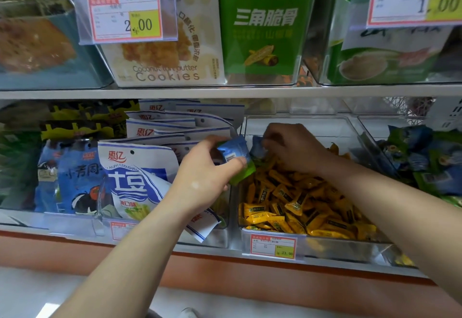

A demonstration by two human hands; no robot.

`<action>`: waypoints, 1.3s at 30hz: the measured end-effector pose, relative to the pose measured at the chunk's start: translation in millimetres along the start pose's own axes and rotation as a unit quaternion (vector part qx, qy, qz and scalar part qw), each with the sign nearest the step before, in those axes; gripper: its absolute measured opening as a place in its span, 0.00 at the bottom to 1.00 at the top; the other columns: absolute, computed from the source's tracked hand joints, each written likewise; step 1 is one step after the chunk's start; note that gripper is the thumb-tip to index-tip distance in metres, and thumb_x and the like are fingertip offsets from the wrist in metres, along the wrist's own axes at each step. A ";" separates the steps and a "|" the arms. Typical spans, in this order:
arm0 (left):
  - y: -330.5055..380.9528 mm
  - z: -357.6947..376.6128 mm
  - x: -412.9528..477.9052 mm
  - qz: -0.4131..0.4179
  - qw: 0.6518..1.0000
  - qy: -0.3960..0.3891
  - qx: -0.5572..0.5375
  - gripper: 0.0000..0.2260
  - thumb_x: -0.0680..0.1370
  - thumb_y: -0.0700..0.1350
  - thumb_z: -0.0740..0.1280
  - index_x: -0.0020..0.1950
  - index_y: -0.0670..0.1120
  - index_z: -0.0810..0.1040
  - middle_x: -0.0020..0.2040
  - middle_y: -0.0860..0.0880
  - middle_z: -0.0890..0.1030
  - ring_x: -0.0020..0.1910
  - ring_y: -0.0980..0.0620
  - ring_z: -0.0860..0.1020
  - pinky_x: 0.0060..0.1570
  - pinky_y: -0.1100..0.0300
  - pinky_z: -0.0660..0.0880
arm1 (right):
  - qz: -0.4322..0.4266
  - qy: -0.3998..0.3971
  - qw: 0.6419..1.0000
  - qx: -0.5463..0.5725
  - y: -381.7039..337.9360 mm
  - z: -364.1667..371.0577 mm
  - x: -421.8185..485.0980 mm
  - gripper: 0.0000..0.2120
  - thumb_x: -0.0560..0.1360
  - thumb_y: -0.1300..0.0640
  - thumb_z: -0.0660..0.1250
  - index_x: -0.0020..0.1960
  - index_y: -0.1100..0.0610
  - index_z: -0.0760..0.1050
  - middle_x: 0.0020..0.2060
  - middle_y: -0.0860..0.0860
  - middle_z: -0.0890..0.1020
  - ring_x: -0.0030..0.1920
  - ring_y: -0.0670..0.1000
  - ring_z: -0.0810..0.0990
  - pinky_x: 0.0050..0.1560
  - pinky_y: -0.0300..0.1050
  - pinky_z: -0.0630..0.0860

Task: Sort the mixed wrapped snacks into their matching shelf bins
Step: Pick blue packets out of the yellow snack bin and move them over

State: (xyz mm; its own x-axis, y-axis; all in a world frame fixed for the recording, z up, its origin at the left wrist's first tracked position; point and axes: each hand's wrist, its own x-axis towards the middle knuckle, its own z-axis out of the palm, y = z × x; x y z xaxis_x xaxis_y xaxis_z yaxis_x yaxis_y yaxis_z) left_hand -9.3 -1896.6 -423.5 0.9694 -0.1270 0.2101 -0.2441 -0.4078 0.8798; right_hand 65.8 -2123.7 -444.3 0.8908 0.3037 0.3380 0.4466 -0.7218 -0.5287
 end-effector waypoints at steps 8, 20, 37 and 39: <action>11.9 12.0 -3.7 -0.027 0.983 -0.029 -0.182 0.16 0.78 0.43 0.70 0.62 0.59 0.75 0.56 0.48 0.80 0.38 0.42 0.84 0.31 0.55 0.79 | 0.116 -0.052 0.932 0.340 -44.3 -41.7 -56.1 0.07 0.82 0.61 0.61 0.51 0.54 0.77 0.38 0.55 0.82 0.32 0.51 0.79 0.30 0.42 0.75; 22.0 18.0 -8.3 -0.014 0.988 -0.018 -0.154 0.18 0.70 0.53 0.78 0.56 0.58 0.76 0.48 0.58 0.84 0.44 0.57 0.84 0.33 0.64 0.77 | 0.107 -0.007 0.902 0.419 -68.9 -25.9 -45.0 0.04 0.75 0.64 0.70 0.42 0.59 0.78 0.35 0.55 0.83 0.34 0.56 0.84 0.35 0.45 0.81; 7.5 -15.5 -6.8 0.031 0.997 -0.008 0.075 0.19 0.68 0.51 0.78 0.55 0.61 0.75 0.47 0.59 0.82 0.45 0.65 0.80 0.41 0.72 0.75 | 0.136 -0.177 0.957 -0.188 53.1 54.4 65.2 0.29 0.75 0.45 0.67 0.73 0.53 0.67 0.69 0.54 0.73 0.67 0.55 0.72 0.62 0.48 0.71; 6.4 -16.8 -7.0 0.028 0.997 -0.010 0.067 0.19 0.68 0.52 0.78 0.55 0.61 0.76 0.47 0.59 0.82 0.45 0.63 0.81 0.41 0.70 0.76 | 0.134 -0.213 0.938 -0.240 53.4 57.2 66.5 0.24 0.77 0.43 0.64 0.70 0.53 0.72 0.67 0.55 0.74 0.64 0.57 0.74 0.62 0.51 0.73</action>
State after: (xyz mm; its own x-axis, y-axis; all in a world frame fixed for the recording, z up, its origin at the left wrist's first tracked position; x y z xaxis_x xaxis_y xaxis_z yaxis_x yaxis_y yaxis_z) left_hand -17.2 -1883.1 -412.1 0.9538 -0.1705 0.2473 -0.3002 -0.5160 0.8023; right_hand 153.7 -2106.4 -494.6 0.9640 0.2184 -0.1519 0.2040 -0.9733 -0.1049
